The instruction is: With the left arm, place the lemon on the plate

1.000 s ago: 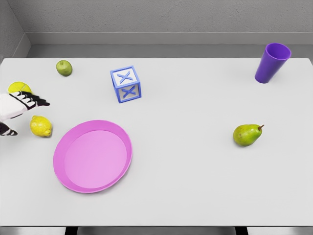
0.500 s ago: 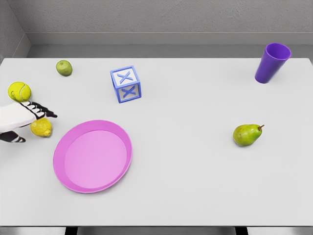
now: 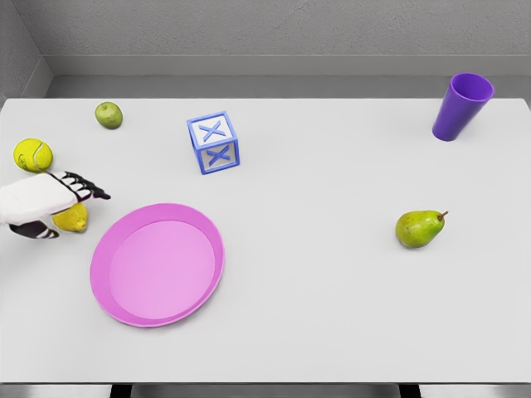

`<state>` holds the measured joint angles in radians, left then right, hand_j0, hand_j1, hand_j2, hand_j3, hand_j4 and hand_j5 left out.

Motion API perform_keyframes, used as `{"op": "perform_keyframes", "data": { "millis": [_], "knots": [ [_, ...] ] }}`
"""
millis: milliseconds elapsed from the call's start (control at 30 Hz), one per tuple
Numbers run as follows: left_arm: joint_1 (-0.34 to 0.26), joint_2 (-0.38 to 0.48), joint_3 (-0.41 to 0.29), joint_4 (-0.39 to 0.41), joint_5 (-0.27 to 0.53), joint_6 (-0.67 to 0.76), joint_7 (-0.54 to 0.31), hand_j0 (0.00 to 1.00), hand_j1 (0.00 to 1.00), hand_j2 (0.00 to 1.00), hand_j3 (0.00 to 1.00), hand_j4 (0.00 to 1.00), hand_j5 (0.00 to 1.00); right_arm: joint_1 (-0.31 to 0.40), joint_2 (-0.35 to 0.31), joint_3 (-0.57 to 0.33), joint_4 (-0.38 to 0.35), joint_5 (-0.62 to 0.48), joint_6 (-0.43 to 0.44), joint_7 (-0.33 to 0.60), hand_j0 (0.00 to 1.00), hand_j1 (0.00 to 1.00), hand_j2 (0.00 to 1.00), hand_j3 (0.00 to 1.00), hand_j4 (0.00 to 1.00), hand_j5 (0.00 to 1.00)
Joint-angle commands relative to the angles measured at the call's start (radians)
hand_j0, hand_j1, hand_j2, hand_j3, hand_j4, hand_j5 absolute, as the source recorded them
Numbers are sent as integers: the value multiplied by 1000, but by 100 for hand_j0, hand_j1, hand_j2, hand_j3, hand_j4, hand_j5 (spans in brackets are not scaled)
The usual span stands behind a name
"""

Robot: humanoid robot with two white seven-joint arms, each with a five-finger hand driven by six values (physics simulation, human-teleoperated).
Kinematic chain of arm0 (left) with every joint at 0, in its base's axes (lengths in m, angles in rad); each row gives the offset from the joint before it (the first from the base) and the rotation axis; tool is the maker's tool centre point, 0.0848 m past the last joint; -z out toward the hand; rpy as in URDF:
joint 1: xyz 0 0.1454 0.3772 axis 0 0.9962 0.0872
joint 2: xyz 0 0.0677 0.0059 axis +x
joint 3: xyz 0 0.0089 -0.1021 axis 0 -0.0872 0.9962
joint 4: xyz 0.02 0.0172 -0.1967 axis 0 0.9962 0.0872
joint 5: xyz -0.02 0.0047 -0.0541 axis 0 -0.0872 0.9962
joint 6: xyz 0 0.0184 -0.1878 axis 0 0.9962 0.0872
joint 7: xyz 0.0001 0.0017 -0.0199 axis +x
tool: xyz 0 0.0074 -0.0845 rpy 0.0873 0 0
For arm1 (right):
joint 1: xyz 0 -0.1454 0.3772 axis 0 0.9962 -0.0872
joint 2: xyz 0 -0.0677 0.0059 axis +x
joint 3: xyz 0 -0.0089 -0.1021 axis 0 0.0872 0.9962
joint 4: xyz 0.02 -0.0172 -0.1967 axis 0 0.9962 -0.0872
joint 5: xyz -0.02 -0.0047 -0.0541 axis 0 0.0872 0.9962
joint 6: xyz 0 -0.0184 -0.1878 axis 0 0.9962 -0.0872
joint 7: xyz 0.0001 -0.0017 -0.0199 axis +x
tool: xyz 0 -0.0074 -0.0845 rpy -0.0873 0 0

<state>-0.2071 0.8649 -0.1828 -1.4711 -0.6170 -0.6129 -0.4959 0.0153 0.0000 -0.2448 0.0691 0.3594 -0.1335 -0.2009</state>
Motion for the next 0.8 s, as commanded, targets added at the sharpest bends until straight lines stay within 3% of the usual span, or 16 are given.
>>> {"op": "perform_keyframes", "data": {
  "millis": [0,133,500,767],
  "knots": [
    [0,-4,-12,0,-7,2,0,93,93,93,93,93,93,0,0,-1,0,0,0,0,100,100,100,100,100,100],
    [0,-4,-12,2,-40,2,0,86,86,86,86,86,86,0,0,-1,0,0,0,0,100,100,100,100,100,100],
    [-26,-7,-24,20,-96,2,0,86,86,86,86,86,86,0,0,-1,0,0,0,0,100,100,100,100,100,100],
    [-26,-7,-26,20,-121,2,0,80,80,80,80,80,80,0,0,1,0,0,0,0,100,100,100,100,100,100]
  ]
}}
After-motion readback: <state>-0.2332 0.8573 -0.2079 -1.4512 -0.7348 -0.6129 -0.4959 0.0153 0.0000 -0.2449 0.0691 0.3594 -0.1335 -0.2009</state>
